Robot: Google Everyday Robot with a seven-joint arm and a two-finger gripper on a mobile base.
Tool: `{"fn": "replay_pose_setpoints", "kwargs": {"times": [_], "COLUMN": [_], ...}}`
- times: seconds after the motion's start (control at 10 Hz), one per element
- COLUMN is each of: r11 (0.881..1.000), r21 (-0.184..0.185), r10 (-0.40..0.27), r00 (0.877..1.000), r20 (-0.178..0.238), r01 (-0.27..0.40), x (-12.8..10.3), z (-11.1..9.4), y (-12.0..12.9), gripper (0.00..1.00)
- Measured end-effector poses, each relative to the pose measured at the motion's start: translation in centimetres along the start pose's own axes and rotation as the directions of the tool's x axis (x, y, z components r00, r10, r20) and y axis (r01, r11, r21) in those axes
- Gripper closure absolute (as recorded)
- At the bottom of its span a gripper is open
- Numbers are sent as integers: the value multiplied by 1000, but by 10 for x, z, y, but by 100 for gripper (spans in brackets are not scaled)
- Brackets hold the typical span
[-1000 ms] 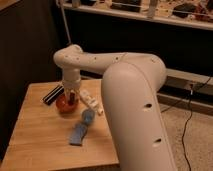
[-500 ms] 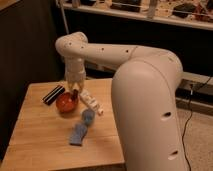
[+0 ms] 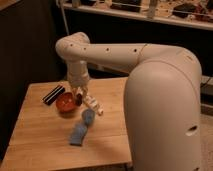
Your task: Place the pepper in the ceramic cup
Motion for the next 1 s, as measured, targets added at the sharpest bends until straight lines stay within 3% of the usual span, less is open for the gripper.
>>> {"fn": "replay_pose_setpoints", "kwargs": {"times": [0.4, 1.0], "r11": [999, 995], "r21": [6, 7], "r10": [41, 96], "r00": [998, 995], "r20": [-36, -41], "r01": [-41, -95], "x": [25, 26], "z": [14, 40], "y": [-10, -25], "gripper": [100, 100]}}
